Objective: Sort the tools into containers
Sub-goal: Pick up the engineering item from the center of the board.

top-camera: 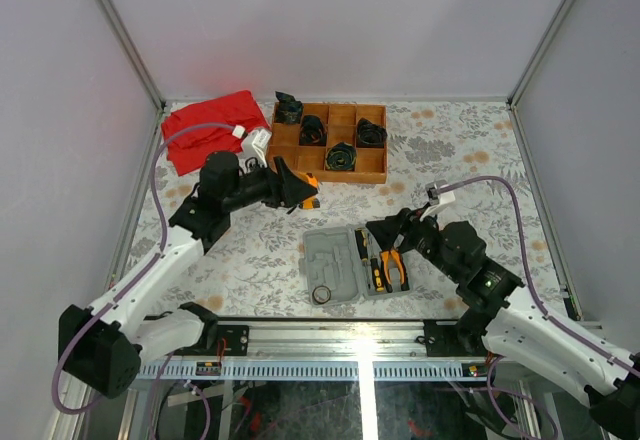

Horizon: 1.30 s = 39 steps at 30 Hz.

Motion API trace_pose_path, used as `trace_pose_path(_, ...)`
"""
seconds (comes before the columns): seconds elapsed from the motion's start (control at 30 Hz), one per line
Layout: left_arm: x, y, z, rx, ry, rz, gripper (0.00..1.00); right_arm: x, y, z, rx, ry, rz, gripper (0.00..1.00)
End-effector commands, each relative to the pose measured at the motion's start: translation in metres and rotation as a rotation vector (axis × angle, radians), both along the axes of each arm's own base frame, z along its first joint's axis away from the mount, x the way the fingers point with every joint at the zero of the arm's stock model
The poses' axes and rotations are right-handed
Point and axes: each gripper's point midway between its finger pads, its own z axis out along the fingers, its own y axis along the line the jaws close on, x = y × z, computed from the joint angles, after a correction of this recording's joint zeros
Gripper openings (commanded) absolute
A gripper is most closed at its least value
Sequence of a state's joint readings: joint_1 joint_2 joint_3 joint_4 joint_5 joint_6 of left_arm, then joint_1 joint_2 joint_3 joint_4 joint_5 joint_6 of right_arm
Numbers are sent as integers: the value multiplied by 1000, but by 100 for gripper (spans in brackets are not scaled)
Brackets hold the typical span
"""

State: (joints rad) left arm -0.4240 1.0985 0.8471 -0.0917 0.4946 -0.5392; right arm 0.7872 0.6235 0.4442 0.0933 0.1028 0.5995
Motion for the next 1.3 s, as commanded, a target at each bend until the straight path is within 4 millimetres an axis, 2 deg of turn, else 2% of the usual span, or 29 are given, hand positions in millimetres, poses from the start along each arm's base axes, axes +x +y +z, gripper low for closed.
trace_pose_path(0.0,-15,-22,55,-188,-120,-81,0,5,15,49,153,-109,37,69)
trace_pose_path(0.17,-34,-35,62,-287,-82,-178,0,7,21,55,151,-107,49,69)
trace_pose_path(0.3,-49,-41,69,-349,-103,-250,0,3,24,59,147,-185,98,70)
trace_pose_path(0.43,-56,-45,66,-347,-86,-297,0,-6,26,58,94,-481,184,70)
trace_pose_path(0.5,-59,-48,63,-349,-58,-321,0,-16,22,68,91,-713,206,70)
trace_pose_path(0.53,-60,-49,63,-352,-46,-333,0,-21,19,80,87,-834,203,70)
trace_pose_path(0.57,-63,-51,62,-354,-35,-346,0,-24,21,79,44,-912,226,71)
trace_pose_path(0.67,-68,-55,63,-360,-22,-364,0,-31,37,83,-68,-1079,322,73)
trace_pose_path(0.77,-70,-56,64,-352,-17,-367,0,-35,46,100,-72,-1198,352,76)
trace_pose_path(0.83,-71,-56,63,-346,-12,-362,0,-33,55,110,-61,-1229,376,79)
trace_pose_path(0.9,-71,-55,63,-347,-7,-355,0,-33,62,118,-51,-1257,400,93)
trace_pose_path(0.93,-72,-55,62,-350,2,-353,0,-33,65,122,-44,-1270,407,95)
trace_pose_path(1.1,-75,-53,66,-372,10,-336,0,-28,76,129,-61,-1301,433,98)
trace_pose_path(1.27,-77,-52,71,-387,10,-330,0,-34,90,126,-73,-1319,538,97)
